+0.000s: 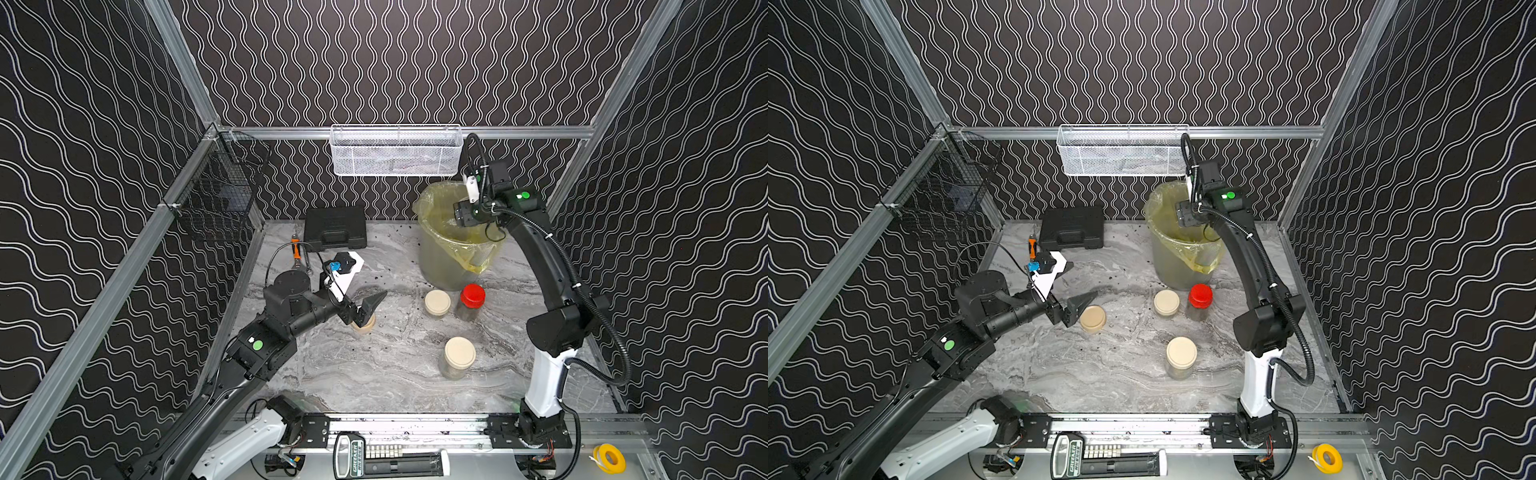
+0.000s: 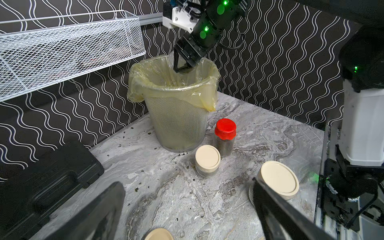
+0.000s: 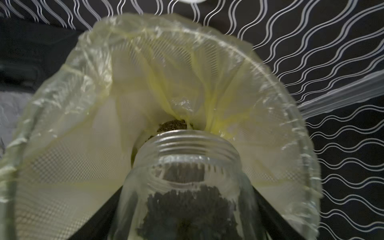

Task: Empty moldy tea leaves from jars
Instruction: Pour the moldy tea leaves from the jar into the trash bin.

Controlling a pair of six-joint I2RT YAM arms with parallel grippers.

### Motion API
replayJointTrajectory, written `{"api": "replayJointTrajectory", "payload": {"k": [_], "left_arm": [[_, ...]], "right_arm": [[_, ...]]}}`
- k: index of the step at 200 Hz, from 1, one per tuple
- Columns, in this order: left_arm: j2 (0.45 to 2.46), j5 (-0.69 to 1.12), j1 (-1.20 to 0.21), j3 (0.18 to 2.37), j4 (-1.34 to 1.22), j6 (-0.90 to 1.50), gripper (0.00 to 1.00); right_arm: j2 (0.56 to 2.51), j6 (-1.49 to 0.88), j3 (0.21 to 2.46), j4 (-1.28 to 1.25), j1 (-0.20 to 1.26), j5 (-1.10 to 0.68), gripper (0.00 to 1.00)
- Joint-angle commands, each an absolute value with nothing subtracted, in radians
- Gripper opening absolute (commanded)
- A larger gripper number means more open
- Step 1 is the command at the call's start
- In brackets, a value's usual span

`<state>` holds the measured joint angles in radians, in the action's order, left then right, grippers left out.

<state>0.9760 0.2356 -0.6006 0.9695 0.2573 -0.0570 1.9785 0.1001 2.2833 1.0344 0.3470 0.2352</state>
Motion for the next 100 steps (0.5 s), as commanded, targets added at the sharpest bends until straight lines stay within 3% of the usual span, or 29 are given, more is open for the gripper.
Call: {"api": "replayJointTrajectory", "payload": {"k": [1, 30, 68, 100], "left_arm": [[0.978, 0.237, -0.599, 0.974, 0.229, -0.063, 0.99], [0.982, 0.22, -0.599, 0.982, 0.242, -0.065, 0.99], [0.979, 0.212, -0.599, 0.979, 0.239, -0.066, 0.99], [0.99, 0.21, -0.599, 0.984, 0.248, -0.065, 0.99]], "right_arm": [[1.973, 0.161, 2.289, 1.009, 0.362, 0.373, 0.13], [1.979, 0.166, 2.287, 0.985, 0.389, 0.441, 0.15], [1.877, -0.003, 2.129, 0.803, 0.362, 0.282, 0.2], [1.83, -0.196, 2.075, 0.725, 0.313, 0.16, 0.15]]}}
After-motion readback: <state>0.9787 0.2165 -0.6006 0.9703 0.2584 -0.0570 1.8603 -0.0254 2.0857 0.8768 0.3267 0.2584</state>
